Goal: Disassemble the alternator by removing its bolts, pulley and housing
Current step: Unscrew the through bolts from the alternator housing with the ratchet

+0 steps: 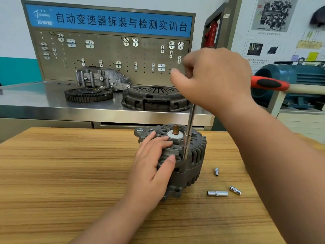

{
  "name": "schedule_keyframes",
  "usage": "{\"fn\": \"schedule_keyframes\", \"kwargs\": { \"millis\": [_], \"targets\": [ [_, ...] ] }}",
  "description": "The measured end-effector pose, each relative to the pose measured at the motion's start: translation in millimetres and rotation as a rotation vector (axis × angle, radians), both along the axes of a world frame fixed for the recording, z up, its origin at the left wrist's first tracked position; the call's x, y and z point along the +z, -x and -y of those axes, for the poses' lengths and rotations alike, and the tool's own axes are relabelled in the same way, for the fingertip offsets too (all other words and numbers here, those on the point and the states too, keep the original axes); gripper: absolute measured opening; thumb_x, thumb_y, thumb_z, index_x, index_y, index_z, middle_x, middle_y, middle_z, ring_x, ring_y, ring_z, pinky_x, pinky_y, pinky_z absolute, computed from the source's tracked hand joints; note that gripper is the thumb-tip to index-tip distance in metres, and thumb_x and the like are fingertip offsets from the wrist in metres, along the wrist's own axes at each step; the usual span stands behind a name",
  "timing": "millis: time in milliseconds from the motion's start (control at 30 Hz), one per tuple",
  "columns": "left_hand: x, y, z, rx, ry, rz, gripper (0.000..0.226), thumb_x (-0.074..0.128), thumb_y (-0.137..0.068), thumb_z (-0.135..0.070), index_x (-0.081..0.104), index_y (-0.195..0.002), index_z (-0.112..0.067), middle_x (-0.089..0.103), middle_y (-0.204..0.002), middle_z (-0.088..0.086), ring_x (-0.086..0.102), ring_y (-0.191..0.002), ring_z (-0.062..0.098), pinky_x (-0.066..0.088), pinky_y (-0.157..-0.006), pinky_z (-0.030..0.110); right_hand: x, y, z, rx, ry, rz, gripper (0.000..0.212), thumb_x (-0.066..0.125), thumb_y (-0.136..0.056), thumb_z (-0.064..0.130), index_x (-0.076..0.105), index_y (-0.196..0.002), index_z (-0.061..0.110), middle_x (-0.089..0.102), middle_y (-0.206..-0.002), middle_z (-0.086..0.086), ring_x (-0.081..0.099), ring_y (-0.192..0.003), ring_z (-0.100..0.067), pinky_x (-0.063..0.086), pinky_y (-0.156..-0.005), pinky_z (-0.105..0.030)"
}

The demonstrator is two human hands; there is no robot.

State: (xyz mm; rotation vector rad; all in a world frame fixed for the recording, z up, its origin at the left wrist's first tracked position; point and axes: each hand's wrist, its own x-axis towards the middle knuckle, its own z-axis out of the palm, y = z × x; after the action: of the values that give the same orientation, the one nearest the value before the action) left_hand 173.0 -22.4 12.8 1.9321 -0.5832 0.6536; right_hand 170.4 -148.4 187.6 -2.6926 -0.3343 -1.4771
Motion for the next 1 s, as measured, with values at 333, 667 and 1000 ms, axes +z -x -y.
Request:
{"fn": "schedule_keyframes", "kwargs": {
  "millis": [333, 667, 1000],
  "targets": [
    [-1, -10, -7, -0.04, 0.058, 0.033, 0.028, 0.038, -0.086, -0.042, 0.054, -0.109, -0.047, 0.048, -0.129, -0.035, 0.032, -0.134, -0.009, 0.022, -0.105, 0.003, -5, -22, 7, 0.596, -0.419, -0.193, 0.045, 0.056, -0.091, 0.011, 0.029, -0.056, 0.014, 0.027, -0.054, 0.003, 0.03, -0.058, -0.013, 0.027, -0.061, -0.028],
    [29, -3, -12, -0.036, -0.105, 0.005, 0.028, 0.032, -0.083, -0.056, 0.056, -0.098, -0.054, 0.058, -0.107, -0.039, 0.044, -0.117, -0.016, 0.02, -0.118, 0.035, 6, 0, -14, 0.092, 0.088, -0.104, 0.037, 0.039, -0.094, 0.032, 0.034, -0.061, 0.019, 0.04, -0.058, 0.005, 0.034, -0.053, -0.01, 0.018, -0.049, -0.027],
    [56, -16, 4, -0.429, -0.091, -0.16, 0.017, 0.036, -0.095, -0.031, 0.053, -0.092, -0.03, 0.074, -0.081, -0.011, 0.063, -0.103, 0.0, 0.046, -0.094, 0.037, 15, 9, -20, 0.003, 0.079, -0.256, 0.038, 0.035, -0.097, 0.035, 0.038, -0.062, 0.021, 0.043, -0.063, 0.003, 0.038, -0.056, -0.015, 0.022, -0.05, -0.027]
  ]
}}
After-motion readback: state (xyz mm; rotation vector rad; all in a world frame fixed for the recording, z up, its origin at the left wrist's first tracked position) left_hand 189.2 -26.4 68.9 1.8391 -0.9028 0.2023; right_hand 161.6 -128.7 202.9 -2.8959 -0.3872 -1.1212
